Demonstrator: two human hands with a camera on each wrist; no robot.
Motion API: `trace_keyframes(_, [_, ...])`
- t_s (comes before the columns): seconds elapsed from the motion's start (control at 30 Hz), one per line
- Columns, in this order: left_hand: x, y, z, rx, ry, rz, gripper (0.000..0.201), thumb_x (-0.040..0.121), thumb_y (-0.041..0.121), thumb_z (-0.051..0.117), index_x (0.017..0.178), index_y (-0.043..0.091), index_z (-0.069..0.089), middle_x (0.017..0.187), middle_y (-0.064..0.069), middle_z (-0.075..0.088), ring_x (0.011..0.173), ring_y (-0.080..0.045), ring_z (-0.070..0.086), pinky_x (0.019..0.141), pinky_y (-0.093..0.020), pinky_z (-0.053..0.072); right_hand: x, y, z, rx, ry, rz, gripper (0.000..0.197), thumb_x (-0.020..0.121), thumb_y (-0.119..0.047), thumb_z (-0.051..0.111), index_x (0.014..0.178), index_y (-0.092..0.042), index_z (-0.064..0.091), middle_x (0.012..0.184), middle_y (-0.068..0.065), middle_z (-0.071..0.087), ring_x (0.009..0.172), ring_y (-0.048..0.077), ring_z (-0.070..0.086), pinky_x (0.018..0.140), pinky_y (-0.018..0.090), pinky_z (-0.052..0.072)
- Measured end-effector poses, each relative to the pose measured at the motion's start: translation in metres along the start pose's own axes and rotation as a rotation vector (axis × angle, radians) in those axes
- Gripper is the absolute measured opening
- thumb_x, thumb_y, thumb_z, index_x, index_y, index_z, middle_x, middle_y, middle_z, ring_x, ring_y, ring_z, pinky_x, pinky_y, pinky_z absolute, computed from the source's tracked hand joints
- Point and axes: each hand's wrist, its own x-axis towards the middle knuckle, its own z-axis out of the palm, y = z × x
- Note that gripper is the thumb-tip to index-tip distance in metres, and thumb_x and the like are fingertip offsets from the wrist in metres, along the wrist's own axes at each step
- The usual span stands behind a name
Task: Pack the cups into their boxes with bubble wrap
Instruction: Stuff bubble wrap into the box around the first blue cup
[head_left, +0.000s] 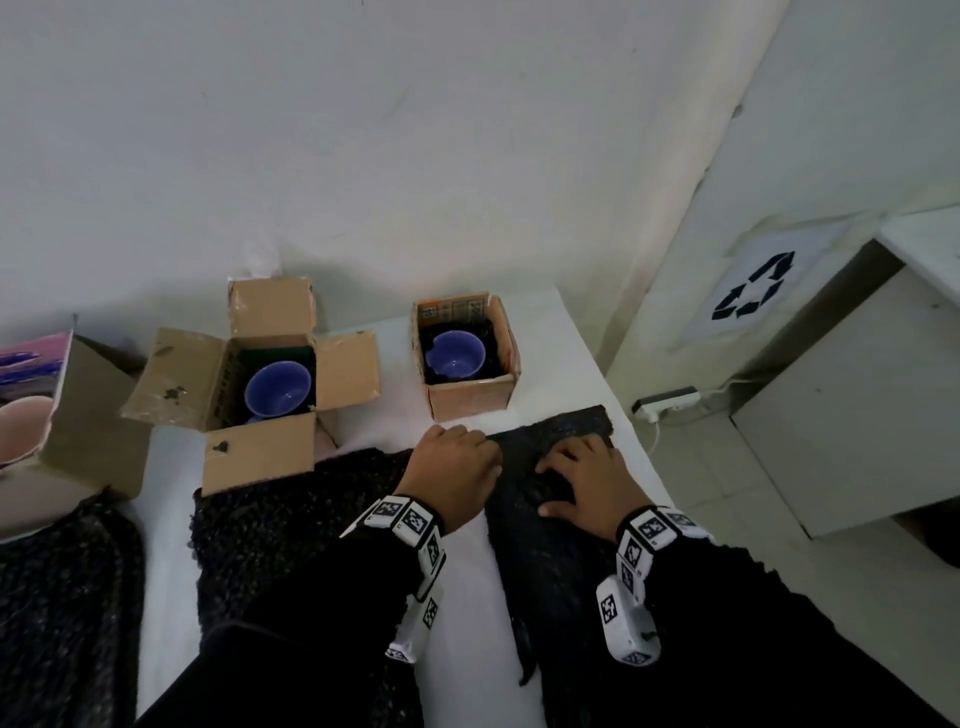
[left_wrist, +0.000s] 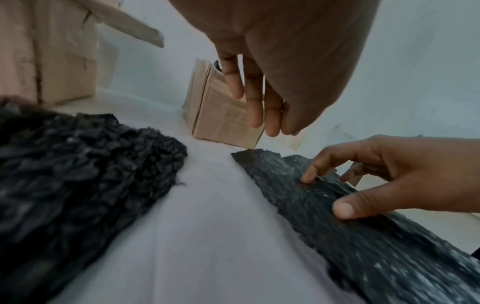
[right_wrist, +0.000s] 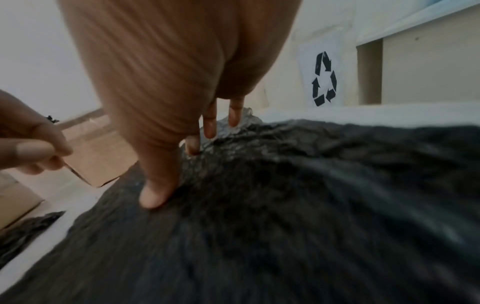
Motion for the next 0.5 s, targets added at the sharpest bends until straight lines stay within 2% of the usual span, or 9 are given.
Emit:
trace_keyframes(0.07, [-0.008,0.006,0.007,-0.064,-0.036,-0.031,0.02,0.09,0.038,0.048,0.094,0.026,0.063,0.093,0.006,0.064,0.087,-0.019,0.058,0.077,-0.033,0.038,-0.006,-0.008,0.004,-0.019,0.068,0.057,0.04,0.08,-0.052,0.065,0.115,-0.035,0.057,0.125,-0.008,0.049,0.12,0.021,0.037,0.095,0.038,0.029])
trace_keyframes(0.2, [-0.018,0.013,0.018,-0.159,-0.066,-0.126,0.03,0.091,0.05,0.045,0.106,0.028,0.058,0.1,0.009,0.063,0.092,-0.016,0.058,0.081,-0.035,0.044,-0.008,-0.022,0.003,-0.022,0.141,0.098,0.015,0.082,-0.034,0.065,0.096,-0.032,0.06,0.103,-0.013,0.061,0.109,0.019,0.044,0.089,0.035,0.024])
trace_keyframes(0.27, [-0.022,0.015,0.02,-0.219,-0.042,-0.183,0.04,0.088,0.058,0.045,0.11,0.025,0.054,0.104,0.006,0.06,0.096,-0.017,0.056,0.082,-0.036,0.046,-0.008,-0.023,-0.001,0.2,0.193,0.143,0.011,0.082,-0.024,0.067,0.09,-0.029,0.06,0.09,-0.012,0.061,0.1,0.018,0.051,0.088,0.036,0.034])
trace_keyframes(0.3, [-0.024,0.017,0.019,-0.264,-0.028,-0.217,0.048,0.086,0.063,0.047,0.113,0.023,0.052,0.108,0.005,0.058,0.098,-0.017,0.055,0.084,-0.036,0.047,-0.008,-0.024,-0.004,0.389,0.236,0.176,0.016,0.083,-0.018,0.068,0.093,-0.027,0.06,0.086,-0.01,0.06,0.094,0.019,0.055,0.086,0.037,0.041])
trace_keyframes(0.4, [-0.026,0.025,0.007,-0.561,-0.061,-0.366,0.079,0.07,0.072,0.063,0.126,0.022,0.038,0.117,0.005,0.054,0.104,-0.016,0.055,0.09,-0.035,0.049,-0.003,-0.024,-0.019,0.792,0.335,0.27,0.039,0.088,-0.01,0.064,0.124,-0.02,0.052,0.086,-0.004,0.058,0.089,0.018,0.059,0.087,0.031,0.045])
trace_keyframes(0.43, [-0.026,0.027,0.002,-0.657,-0.094,-0.417,0.087,0.066,0.069,0.069,0.129,0.022,0.033,0.117,0.005,0.055,0.105,-0.015,0.056,0.09,-0.033,0.049,0.0,-0.026,-0.025,0.88,0.351,0.284,0.04,0.09,-0.009,0.062,0.128,-0.017,0.052,0.088,-0.004,0.059,0.092,0.019,0.06,0.089,0.031,0.045])
trace_keyframes(0.5, [-0.022,0.028,0.0,-0.72,-0.129,-0.471,0.082,0.068,0.056,0.077,0.13,0.02,0.036,0.116,0.001,0.059,0.106,-0.018,0.058,0.089,-0.029,0.047,0.008,-0.031,-0.039,1.086,0.403,0.293,0.026,0.091,-0.003,0.058,0.115,-0.012,0.063,0.094,0.0,0.067,0.096,0.022,0.063,0.093,0.035,0.049])
